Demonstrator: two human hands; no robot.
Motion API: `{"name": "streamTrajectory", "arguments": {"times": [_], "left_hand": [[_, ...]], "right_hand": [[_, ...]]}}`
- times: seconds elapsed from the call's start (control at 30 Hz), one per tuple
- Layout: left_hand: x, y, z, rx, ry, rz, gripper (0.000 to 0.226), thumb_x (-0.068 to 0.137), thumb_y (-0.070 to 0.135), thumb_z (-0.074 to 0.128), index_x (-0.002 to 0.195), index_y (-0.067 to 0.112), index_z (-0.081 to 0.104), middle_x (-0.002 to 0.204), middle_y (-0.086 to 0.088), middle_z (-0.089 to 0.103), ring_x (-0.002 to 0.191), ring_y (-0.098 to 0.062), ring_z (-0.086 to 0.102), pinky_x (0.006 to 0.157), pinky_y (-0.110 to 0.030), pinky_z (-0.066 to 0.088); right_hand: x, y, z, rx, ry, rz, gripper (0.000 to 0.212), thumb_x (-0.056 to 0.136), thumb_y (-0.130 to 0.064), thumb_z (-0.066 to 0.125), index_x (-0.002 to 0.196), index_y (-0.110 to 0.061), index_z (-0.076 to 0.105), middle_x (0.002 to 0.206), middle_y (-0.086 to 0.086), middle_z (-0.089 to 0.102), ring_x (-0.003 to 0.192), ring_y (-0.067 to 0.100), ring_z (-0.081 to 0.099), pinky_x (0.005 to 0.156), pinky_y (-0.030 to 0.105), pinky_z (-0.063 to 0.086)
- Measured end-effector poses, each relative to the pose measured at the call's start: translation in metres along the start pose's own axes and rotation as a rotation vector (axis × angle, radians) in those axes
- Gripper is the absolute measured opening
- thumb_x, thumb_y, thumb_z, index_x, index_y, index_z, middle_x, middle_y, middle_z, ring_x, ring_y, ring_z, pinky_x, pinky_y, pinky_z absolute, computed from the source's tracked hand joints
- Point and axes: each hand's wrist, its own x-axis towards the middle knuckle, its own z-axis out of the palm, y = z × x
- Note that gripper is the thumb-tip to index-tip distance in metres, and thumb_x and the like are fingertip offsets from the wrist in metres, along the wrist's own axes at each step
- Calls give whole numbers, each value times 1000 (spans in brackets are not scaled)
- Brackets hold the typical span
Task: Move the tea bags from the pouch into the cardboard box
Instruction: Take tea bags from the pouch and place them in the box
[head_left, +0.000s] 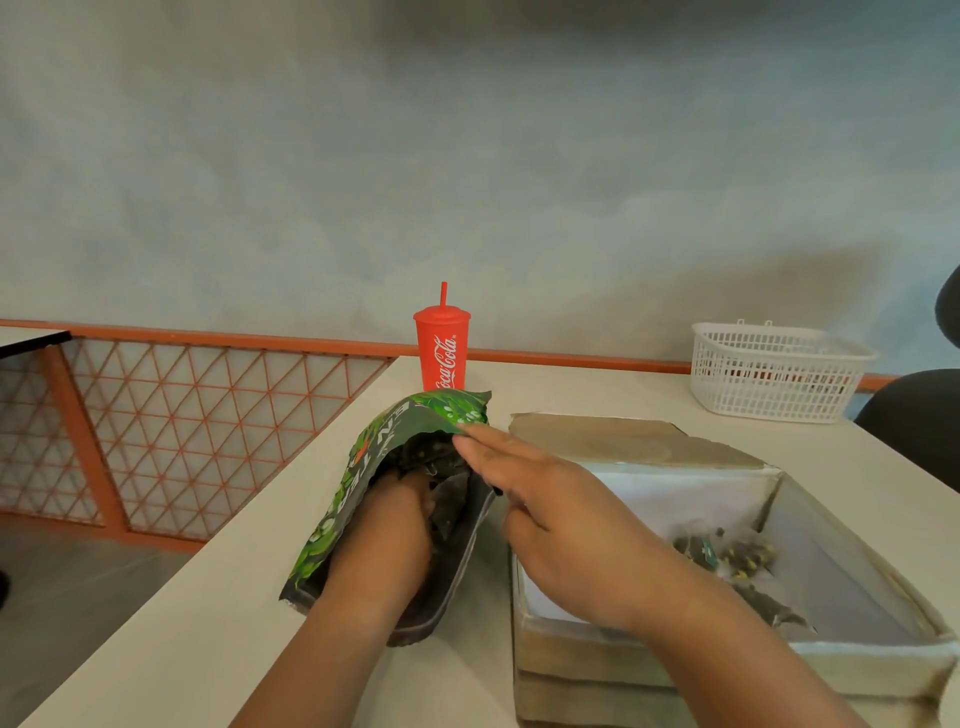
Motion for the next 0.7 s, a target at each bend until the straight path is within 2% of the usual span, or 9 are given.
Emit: {"name": "streamTrajectory", "arguments": {"times": [0.13, 0.23, 0.27, 0.37, 0.47, 0.53, 0.6, 0.67, 0.7], "left_hand": [[-10, 7, -12, -38, 137, 125, 4, 84, 10, 57, 85, 9, 61, 82, -8, 58, 72, -28, 59, 59, -25, 33], [-19, 6, -21, -113, 231, 261, 22, 63, -2, 76, 65, 11, 58, 60, -2, 54, 46, -18, 49, 43, -17, 26], [-23, 5, -24, -146, 236, 297, 24, 63, 0, 78, 65, 13, 58, 60, 1, 54, 47, -13, 45, 44, -11, 23], [-32, 7, -40, -264, 241, 369, 19, 68, 3, 77, 69, 17, 64, 64, 10, 58, 53, -7, 52, 48, -6, 35], [-38, 7, -51, -501, 267, 310, 25, 71, 0, 72, 65, 24, 66, 58, 11, 58, 65, -8, 58, 51, -10, 44], [-37, 5, -53, -741, 245, 201, 29, 73, -3, 69, 60, 23, 65, 60, 4, 62, 59, -8, 57, 50, -10, 44], [-36, 4, -55, -931, 223, 134, 25, 71, -1, 72, 60, 22, 67, 60, 1, 63, 52, -7, 54, 49, -10, 45], [-36, 5, -59, -1061, 184, 134, 7, 61, 21, 74, 61, 24, 67, 58, 0, 63, 51, -7, 54, 50, -13, 47], [-37, 6, -60, -1095, 177, 136, 9, 54, 31, 70, 61, 25, 67, 57, 1, 62, 50, -6, 53, 50, -13, 46]], "right_hand": [[0, 3, -2, 18, 2, 7, 64, 90, 4, 35, 144, -29, 27, 146, -28, 16, 134, -11, 11, 108, 5, 8], [1, 6, -6, 49, 1, 26, 65, 90, 4, 35, 144, -30, 26, 149, -26, 16, 125, -18, 8, 107, 3, 10], [1, 6, -7, 66, 0, 32, 65, 90, 4, 36, 145, -30, 25, 150, -25, 16, 125, -19, 8, 108, 5, 11], [2, 9, -8, 115, -6, 41, 66, 91, 4, 36, 145, -31, 24, 151, -22, 17, 129, -16, 9, 112, 11, 14], [3, 14, -5, 159, -9, 69, 65, 93, 1, 37, 144, -36, 23, 151, -22, 18, 138, -7, 11, 114, 17, 15], [4, 16, -3, 190, -2, 83, 65, 92, 3, 37, 143, -36, 27, 151, -21, 22, 139, -3, 15, 112, 16, 17], [4, 16, -2, 233, -23, 77, 63, 89, 5, 39, 138, -34, 39, 146, -18, 35, 135, 1, 28, 106, 11, 24], [4, 16, -1, 275, -53, 63, 57, 87, 5, 42, 128, -32, 53, 134, -17, 50, 124, 4, 42, 93, 8, 34], [3, 15, -2, 300, -60, 75, 53, 86, 3, 45, 123, -33, 57, 129, -16, 54, 120, 5, 46, 88, 10, 38]]}}
